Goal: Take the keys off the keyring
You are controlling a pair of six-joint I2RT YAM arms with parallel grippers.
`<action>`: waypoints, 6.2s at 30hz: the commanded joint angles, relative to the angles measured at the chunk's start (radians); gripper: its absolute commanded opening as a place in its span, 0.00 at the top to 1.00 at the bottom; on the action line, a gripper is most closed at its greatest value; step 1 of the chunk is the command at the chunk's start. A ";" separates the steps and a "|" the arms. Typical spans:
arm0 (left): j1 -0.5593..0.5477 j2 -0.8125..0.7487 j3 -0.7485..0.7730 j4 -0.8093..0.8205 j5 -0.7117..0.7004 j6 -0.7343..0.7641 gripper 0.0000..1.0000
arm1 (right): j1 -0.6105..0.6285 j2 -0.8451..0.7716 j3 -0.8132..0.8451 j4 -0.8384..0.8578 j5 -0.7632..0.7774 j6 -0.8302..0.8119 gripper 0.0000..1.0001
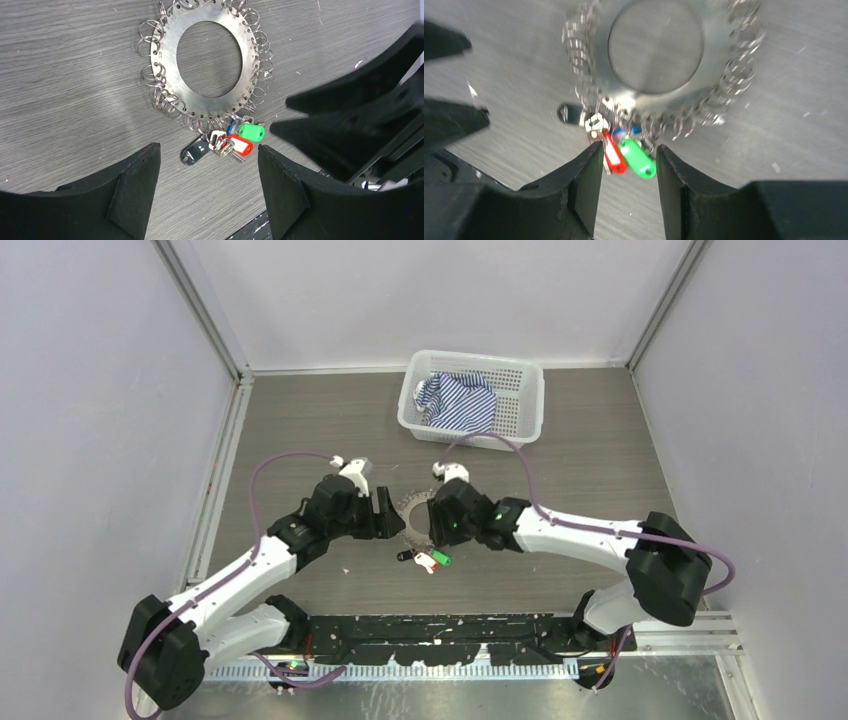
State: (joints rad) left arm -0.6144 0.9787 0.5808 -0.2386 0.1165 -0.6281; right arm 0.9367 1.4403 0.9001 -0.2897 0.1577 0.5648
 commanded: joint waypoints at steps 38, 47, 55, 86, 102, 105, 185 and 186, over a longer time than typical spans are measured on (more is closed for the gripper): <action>-0.131 0.066 -0.054 0.099 -0.090 -0.200 0.38 | 0.040 0.005 -0.178 0.157 0.061 0.177 0.71; -0.133 0.158 -0.013 0.138 0.040 -0.147 0.44 | 0.054 -0.059 -0.237 0.224 0.015 0.083 0.68; -0.149 0.237 0.030 0.119 0.043 -0.135 0.46 | 0.083 0.018 -0.183 0.204 0.060 0.093 0.66; -0.140 0.178 0.019 0.069 -0.018 -0.111 0.47 | 0.125 0.138 -0.047 0.192 0.183 0.030 0.99; -0.141 0.031 0.001 0.344 0.149 0.066 0.54 | 0.028 -0.167 0.065 -0.094 -0.196 -0.165 0.99; -0.142 0.002 -0.025 0.420 0.167 0.087 0.55 | 0.009 -0.213 0.071 -0.126 -0.268 -0.195 0.99; -0.673 0.321 -0.390 1.670 -0.582 0.839 0.65 | -0.081 -0.300 0.338 -0.288 -0.402 0.086 0.99; -0.672 0.309 -0.392 1.670 -0.592 0.857 0.73 | -0.081 -0.310 0.334 -0.285 -0.411 0.086 0.99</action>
State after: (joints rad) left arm -1.2831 1.3418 0.1940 1.3533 -0.4164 0.1471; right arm 0.8612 1.1938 1.2247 -0.6544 -0.1989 0.6212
